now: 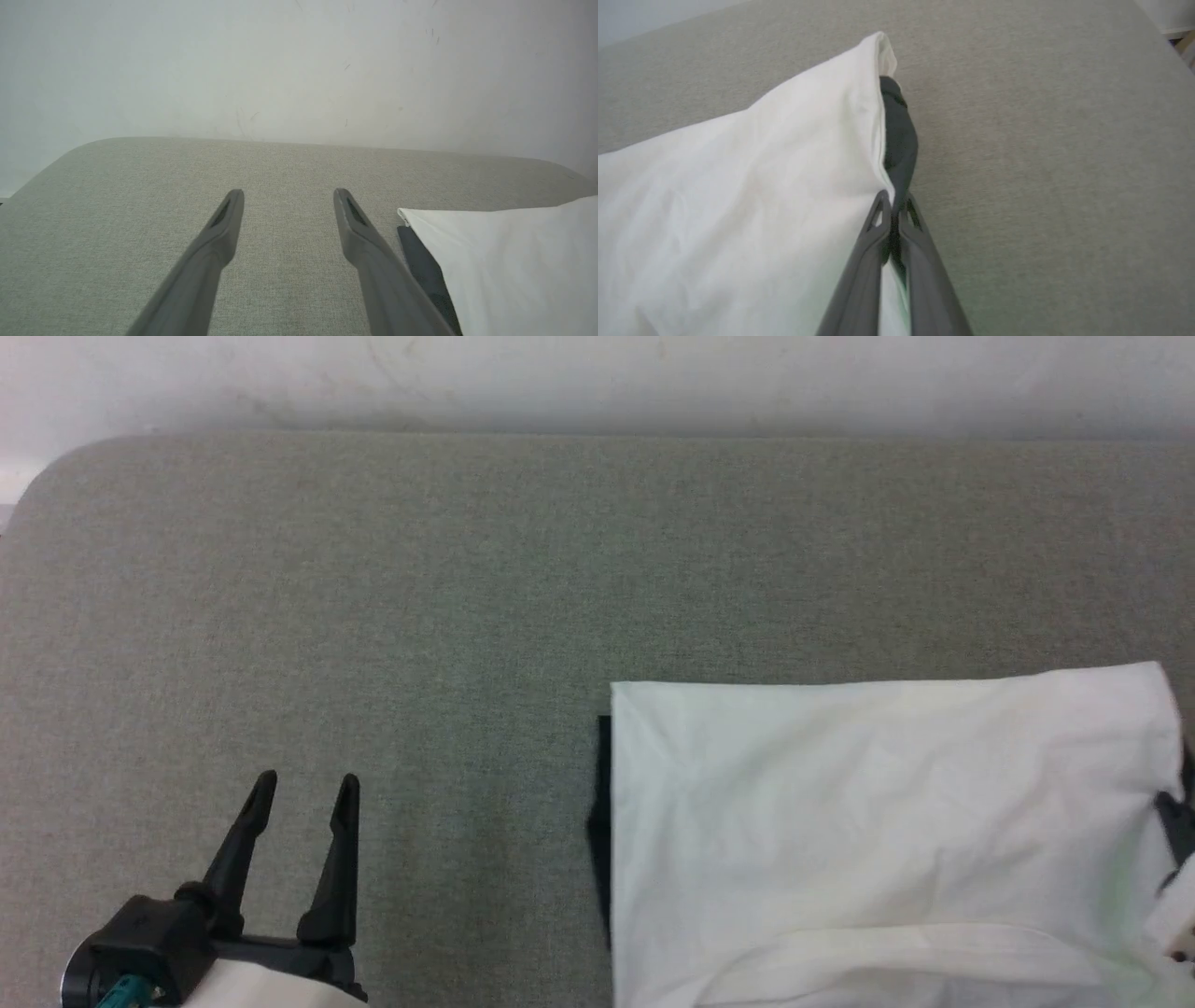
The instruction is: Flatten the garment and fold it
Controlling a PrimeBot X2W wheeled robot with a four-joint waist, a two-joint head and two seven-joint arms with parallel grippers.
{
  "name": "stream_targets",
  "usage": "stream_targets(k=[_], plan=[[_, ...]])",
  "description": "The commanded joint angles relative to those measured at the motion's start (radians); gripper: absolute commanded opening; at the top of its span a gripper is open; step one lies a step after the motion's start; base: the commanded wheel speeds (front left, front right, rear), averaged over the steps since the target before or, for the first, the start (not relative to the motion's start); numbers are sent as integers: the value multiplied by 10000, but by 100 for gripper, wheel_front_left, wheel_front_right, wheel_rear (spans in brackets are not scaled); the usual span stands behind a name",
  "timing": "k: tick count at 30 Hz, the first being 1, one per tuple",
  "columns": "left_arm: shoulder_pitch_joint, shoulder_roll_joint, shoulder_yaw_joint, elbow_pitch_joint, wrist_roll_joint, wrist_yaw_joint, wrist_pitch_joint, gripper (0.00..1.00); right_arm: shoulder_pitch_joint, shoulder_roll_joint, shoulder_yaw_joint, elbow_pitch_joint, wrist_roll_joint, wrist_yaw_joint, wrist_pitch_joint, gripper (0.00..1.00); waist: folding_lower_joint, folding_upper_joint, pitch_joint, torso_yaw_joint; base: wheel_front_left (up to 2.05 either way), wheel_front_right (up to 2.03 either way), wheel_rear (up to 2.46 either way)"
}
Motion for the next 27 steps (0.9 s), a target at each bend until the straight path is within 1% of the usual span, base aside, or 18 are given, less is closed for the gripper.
stream_targets(k=[1,3,5,8,12,16,19,23,27], plan=[[145,71,28,3,-24,49,13,100,-83,-235,-365,-3,-156,-21,-87,0,0,0,-188,-161,0,0,0],[238,120,46,-14,-31,68,35,100,4,-444,-753,-26,-249,-21,-94,0,0,0,-254,-197,0,0,0],[321,162,71,-22,-56,86,63,100,127,-567,-884,-120,-262,-21,-59,0,0,0,-348,-233,0,0,0],[435,202,92,-32,-106,111,112,100,284,-517,-534,-529,-60,-21,111,0,0,0,-487,-296,0,0,0],[481,105,-21,-7,-194,82,115,100,618,-242,796,-1382,503,-21,715,0,0,0,-660,-309,0,0,0],[439,-2,-175,67,-231,38,113,100,875,34,2509,-2317,1048,-21,1560,0,0,0,-755,-218,0,0,0],[346,-84,-284,124,-256,-15,96,100,821,178,3727,-2783,1414,-21,2134,0,0,0,-728,-36,0,0,0],[250,-157,-363,199,-292,-58,65,100,362,270,4957,-2927,1460,-21,2487,0,0,0,-640,282,0,0,0],[126,-231,-429,267,-297,-61,51,100,-145,365,5533,-2485,1136,-21,2495,0,0,0,-510,636,0,0,0]])
